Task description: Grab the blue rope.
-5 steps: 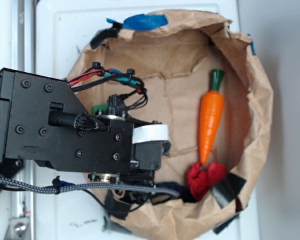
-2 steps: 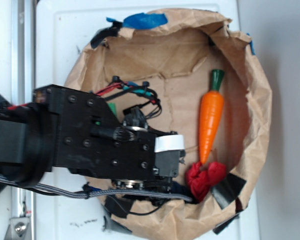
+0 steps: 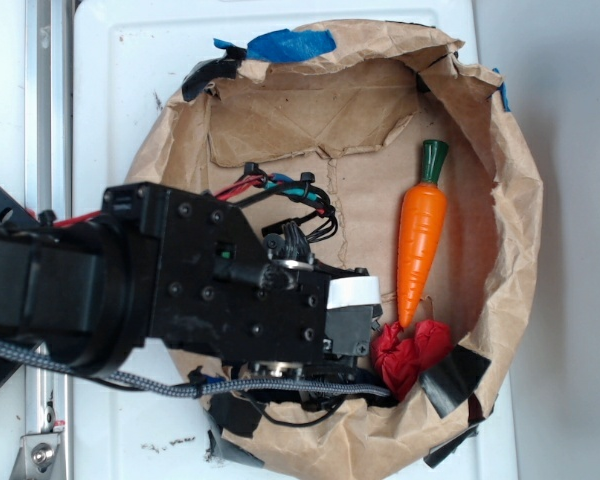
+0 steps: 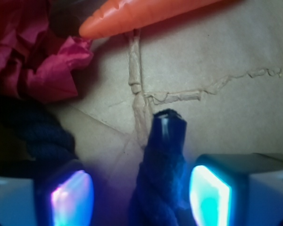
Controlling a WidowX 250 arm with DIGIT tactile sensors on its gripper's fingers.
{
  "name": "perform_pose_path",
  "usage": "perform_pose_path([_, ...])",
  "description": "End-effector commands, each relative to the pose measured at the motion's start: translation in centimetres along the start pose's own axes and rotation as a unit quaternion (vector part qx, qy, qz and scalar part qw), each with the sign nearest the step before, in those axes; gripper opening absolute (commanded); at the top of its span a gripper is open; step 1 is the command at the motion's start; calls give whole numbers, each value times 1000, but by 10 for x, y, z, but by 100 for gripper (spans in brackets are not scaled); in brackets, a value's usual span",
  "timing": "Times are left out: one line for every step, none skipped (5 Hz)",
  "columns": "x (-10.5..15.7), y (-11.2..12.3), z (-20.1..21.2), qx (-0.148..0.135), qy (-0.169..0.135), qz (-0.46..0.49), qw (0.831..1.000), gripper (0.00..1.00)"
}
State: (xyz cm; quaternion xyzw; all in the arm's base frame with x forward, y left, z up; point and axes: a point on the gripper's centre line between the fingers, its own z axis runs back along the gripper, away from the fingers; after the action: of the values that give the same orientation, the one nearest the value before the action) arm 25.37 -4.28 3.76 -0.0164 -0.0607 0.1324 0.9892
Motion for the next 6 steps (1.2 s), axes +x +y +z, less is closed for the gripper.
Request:
perform_pose_path([6,7,5,1,-24,7,1000,0])
perform_pose_path([7,7,5,4,-29,11,1000,0])
perform_pose_path([8,8,5,4,-33,16,999,0])
perform_pose_path([15,10,5,1,-34,28,999,0])
perform_pose_path([33,14,7,14,-50,51,997,0])
perform_pose_path([44,23,37,40,-70,104,991,0])
